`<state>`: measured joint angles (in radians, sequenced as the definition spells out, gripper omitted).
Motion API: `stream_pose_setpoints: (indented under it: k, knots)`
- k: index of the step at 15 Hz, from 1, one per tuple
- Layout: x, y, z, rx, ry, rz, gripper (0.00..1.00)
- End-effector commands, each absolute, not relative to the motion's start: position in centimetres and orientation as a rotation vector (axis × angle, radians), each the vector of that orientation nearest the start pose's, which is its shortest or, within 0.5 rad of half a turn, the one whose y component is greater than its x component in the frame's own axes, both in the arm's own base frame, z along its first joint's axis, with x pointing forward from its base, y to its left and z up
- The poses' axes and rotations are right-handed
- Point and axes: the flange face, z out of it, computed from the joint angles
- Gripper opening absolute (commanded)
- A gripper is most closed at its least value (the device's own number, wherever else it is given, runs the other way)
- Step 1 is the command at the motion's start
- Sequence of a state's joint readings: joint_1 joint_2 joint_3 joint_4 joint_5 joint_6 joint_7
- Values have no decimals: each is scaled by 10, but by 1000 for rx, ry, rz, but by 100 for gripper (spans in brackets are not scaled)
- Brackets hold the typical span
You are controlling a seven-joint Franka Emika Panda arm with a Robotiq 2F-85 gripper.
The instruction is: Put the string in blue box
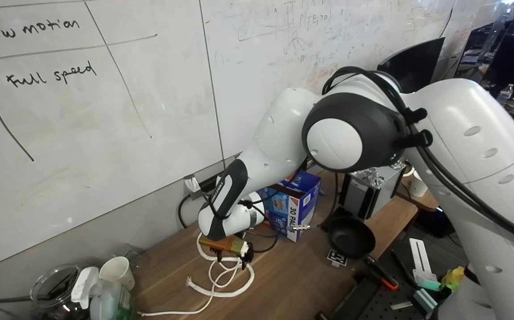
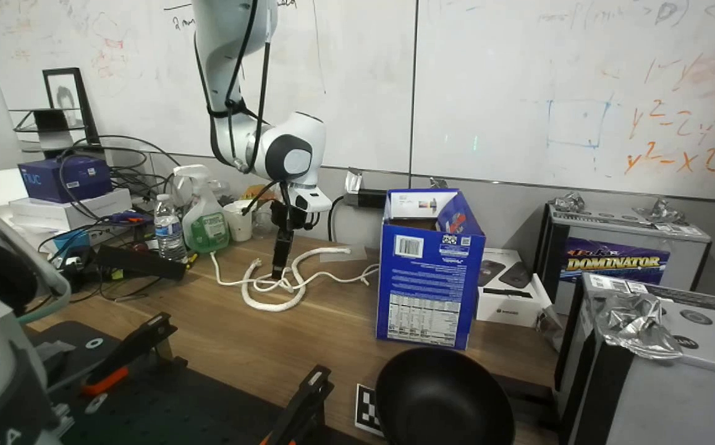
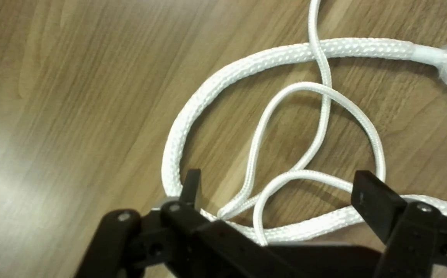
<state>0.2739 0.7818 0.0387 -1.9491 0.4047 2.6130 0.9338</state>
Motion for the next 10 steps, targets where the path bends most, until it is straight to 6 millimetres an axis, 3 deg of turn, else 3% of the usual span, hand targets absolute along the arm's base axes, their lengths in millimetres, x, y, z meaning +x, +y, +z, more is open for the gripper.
stream_pose_setpoints:
  k: [1,10]
  knots:
    - [562,179,53,-2667,1486,324,100]
    - [567,176,37,-2670,1575,259,100]
